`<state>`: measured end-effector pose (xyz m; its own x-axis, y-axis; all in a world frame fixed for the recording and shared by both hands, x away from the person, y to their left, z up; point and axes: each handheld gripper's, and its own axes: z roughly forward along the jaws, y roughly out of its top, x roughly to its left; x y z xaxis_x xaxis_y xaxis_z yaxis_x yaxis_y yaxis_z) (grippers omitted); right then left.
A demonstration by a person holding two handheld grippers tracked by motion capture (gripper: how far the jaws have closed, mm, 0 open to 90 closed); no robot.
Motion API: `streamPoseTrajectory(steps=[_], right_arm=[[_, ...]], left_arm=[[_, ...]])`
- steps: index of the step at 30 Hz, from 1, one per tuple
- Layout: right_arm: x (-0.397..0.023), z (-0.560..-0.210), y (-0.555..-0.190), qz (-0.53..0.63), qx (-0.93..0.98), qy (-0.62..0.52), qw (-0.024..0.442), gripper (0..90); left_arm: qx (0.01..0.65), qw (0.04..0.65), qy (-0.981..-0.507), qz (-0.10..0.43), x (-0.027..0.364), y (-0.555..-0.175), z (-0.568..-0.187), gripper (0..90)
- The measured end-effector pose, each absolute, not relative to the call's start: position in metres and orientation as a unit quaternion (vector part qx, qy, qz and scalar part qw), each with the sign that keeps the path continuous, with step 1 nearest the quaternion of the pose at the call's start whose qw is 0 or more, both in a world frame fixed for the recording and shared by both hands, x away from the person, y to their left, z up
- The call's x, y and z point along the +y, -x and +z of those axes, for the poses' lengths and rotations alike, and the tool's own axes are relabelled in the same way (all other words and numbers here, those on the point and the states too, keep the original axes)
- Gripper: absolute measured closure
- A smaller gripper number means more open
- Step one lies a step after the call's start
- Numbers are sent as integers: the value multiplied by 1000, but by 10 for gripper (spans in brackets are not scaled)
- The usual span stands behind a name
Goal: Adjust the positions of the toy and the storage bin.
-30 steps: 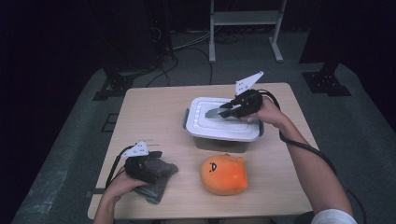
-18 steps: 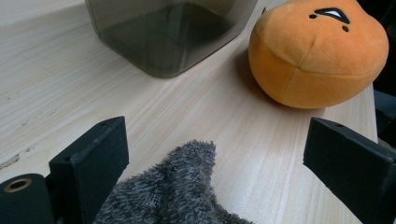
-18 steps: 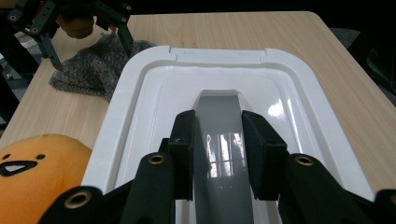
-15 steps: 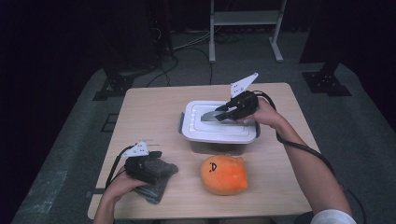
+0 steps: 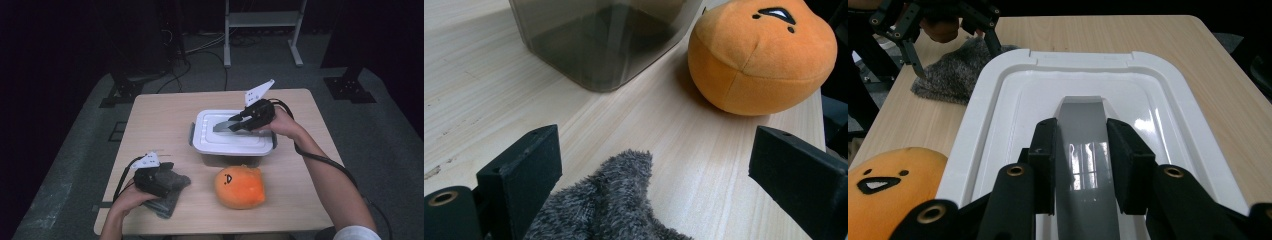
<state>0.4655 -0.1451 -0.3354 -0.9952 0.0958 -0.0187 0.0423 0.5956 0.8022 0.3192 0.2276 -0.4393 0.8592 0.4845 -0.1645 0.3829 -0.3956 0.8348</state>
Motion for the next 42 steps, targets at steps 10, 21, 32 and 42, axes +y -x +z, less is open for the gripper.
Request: streamPoseTrajectory(steps=[10,21,32,42], right_arm=[[-144,-334,-464,445,894,-43,36,658],[-151,-322,-460,472,879,-49,45,658],[-194,-296,-442,492,864,-76,75,658],[-251,-289,-418,496,854,-117,103,657]], left_arm=[[260,486,-833,53,228,-319,-439,59],[259,487,-832,54,229,-318,-439,60],[256,490,-832,53,228,-318,-438,59],[258,491,-830,52,227,-318,-438,59]])
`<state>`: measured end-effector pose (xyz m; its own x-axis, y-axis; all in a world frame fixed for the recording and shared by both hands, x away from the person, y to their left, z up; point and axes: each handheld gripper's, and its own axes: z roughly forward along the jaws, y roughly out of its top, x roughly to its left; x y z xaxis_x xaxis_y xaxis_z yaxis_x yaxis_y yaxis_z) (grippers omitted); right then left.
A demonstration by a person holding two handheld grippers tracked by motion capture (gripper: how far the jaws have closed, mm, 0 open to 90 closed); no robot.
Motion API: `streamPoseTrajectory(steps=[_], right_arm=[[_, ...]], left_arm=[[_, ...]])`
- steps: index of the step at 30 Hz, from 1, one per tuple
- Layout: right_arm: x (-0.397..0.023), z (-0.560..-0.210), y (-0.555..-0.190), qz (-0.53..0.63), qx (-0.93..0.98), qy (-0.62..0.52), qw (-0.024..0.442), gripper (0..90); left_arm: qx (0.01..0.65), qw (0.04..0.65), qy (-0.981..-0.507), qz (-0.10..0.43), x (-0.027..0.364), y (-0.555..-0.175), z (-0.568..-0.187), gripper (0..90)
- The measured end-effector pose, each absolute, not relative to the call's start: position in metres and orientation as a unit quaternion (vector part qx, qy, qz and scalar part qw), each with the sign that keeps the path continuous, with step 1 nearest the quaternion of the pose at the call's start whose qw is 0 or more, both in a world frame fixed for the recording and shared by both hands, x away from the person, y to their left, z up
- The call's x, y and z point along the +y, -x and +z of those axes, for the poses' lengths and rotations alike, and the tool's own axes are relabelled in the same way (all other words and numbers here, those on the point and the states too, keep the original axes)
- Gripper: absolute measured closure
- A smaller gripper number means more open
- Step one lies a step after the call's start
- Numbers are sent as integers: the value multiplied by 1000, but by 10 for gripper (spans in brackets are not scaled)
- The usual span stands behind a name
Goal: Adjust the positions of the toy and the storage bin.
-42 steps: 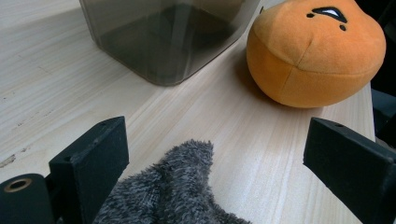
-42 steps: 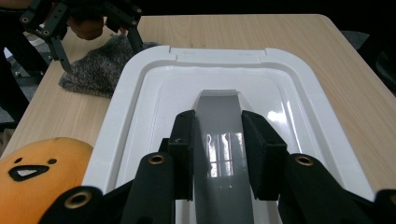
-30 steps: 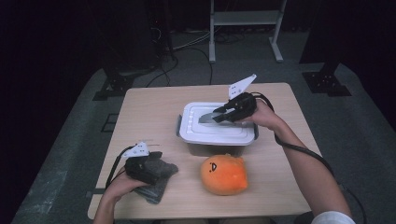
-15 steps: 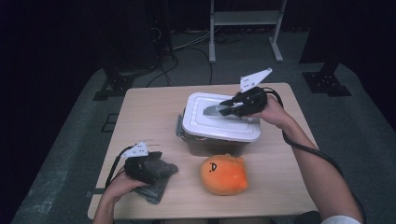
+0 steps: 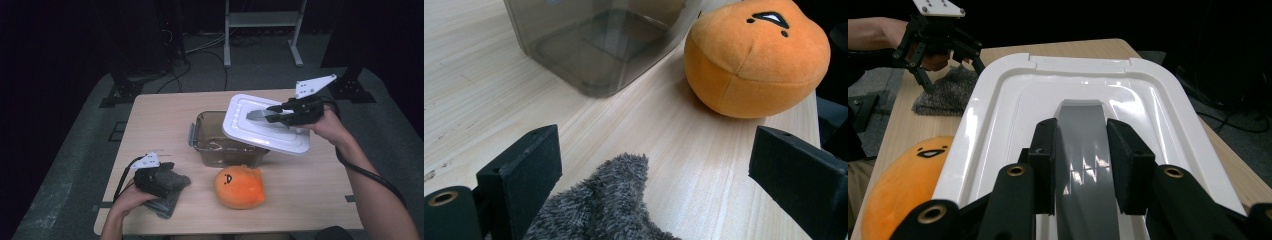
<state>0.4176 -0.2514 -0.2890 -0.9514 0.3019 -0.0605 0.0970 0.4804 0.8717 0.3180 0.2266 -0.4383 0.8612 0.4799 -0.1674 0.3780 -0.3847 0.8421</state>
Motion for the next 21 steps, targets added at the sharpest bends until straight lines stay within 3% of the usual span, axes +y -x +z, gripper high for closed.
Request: streamPoseTrajectory(steps=[21], right_arm=[[-325,-297,-383,494,840,-179,132,657]], left_arm=[[263,486,-832,55,227,-318,-440,42]])
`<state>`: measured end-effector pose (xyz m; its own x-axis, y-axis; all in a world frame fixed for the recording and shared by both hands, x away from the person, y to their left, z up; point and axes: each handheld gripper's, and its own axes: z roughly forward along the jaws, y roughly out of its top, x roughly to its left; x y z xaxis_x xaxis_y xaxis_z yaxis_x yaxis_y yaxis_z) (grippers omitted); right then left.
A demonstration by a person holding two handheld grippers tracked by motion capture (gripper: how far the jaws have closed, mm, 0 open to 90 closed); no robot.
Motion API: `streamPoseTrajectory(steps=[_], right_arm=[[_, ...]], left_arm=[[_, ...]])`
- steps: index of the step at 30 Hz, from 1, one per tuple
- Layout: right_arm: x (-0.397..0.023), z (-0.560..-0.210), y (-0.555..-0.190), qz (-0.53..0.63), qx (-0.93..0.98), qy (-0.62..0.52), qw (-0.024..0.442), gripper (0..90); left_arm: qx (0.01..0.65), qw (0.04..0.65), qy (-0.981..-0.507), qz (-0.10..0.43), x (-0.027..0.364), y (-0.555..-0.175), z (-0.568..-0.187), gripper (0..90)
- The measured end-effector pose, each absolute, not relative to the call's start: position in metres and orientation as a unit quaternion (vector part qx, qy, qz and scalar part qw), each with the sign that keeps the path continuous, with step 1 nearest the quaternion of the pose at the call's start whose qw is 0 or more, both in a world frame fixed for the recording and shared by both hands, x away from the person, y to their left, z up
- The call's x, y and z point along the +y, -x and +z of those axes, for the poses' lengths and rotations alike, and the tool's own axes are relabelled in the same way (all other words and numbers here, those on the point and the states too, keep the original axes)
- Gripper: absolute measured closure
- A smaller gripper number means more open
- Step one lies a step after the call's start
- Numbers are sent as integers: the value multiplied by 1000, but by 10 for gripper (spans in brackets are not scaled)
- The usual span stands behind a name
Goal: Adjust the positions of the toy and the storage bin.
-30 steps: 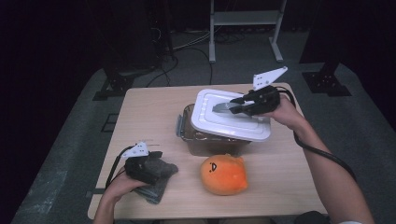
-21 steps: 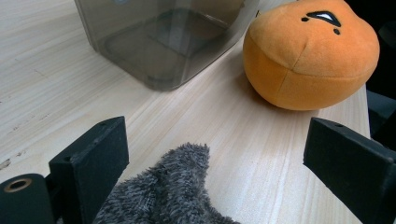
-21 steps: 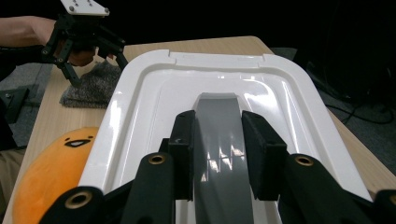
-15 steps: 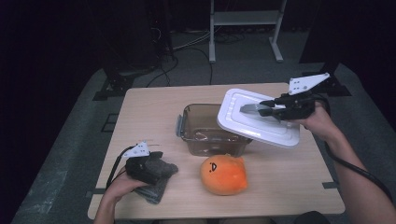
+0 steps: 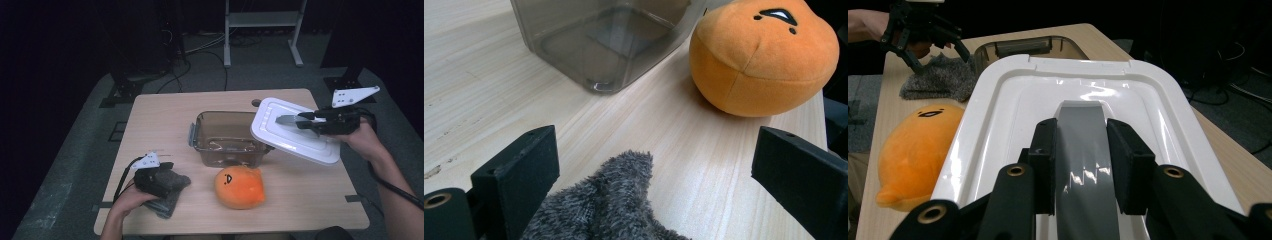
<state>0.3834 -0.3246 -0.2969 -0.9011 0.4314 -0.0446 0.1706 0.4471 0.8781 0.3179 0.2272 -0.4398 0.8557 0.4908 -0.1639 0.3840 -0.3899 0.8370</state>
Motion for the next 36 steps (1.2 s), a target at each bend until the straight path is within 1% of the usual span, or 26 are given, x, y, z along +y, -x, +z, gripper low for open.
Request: streamPoseTrajectory(steps=[17,36], right_arm=[[-364,-311,-368,494,829,-217,148,658],[-388,-342,-354,491,822,-253,139,657]], left_arm=[[267,491,-827,63,229,-318,-441,27],[266,486,-830,66,230,-318,-442,23]])
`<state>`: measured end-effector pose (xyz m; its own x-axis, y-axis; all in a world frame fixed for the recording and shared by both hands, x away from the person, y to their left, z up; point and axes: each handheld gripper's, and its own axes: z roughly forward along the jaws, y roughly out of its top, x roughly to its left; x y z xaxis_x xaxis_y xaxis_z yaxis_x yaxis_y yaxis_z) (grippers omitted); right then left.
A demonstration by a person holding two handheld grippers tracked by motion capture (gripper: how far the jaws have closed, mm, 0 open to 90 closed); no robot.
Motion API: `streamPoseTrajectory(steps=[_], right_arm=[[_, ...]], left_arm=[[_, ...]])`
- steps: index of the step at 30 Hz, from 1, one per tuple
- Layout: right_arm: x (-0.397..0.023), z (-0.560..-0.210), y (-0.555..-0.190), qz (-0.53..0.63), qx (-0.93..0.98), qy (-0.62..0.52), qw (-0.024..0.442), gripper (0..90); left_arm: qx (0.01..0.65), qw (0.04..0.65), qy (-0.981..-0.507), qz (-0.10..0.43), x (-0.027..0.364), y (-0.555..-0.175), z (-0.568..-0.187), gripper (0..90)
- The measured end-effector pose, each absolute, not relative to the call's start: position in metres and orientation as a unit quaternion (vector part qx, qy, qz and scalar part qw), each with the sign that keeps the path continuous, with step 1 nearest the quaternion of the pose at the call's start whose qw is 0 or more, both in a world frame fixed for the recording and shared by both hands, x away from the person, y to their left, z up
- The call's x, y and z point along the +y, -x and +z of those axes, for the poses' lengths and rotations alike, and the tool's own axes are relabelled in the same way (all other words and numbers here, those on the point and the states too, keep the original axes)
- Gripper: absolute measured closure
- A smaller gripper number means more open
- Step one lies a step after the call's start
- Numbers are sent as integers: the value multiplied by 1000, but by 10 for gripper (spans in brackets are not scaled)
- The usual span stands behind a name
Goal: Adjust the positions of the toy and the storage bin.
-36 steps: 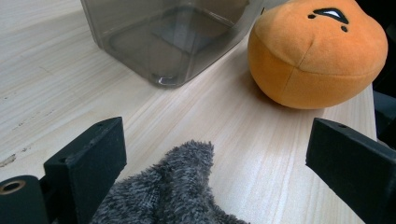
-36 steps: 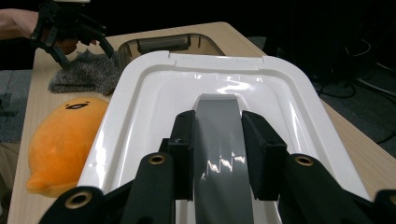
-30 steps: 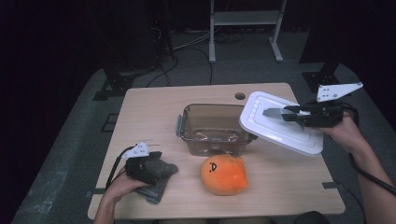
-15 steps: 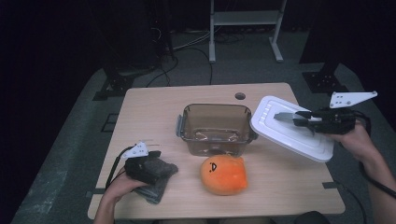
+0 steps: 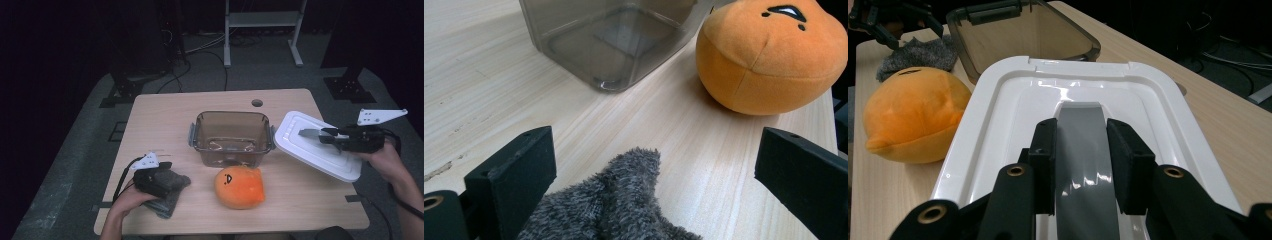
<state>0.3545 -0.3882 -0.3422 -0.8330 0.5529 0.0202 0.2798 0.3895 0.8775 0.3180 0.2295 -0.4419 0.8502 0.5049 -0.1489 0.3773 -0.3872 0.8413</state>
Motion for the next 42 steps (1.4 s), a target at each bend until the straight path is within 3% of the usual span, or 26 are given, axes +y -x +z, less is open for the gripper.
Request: streamPoseTrajectory(steps=[23,42], right_arm=[[-406,-383,-337,484,821,-277,121,657],[-394,-417,-334,479,827,-277,96,657]], left_arm=[[265,486,-830,61,229,-318,-442,23],[265,486,-831,62,229,-318,-442,23]])
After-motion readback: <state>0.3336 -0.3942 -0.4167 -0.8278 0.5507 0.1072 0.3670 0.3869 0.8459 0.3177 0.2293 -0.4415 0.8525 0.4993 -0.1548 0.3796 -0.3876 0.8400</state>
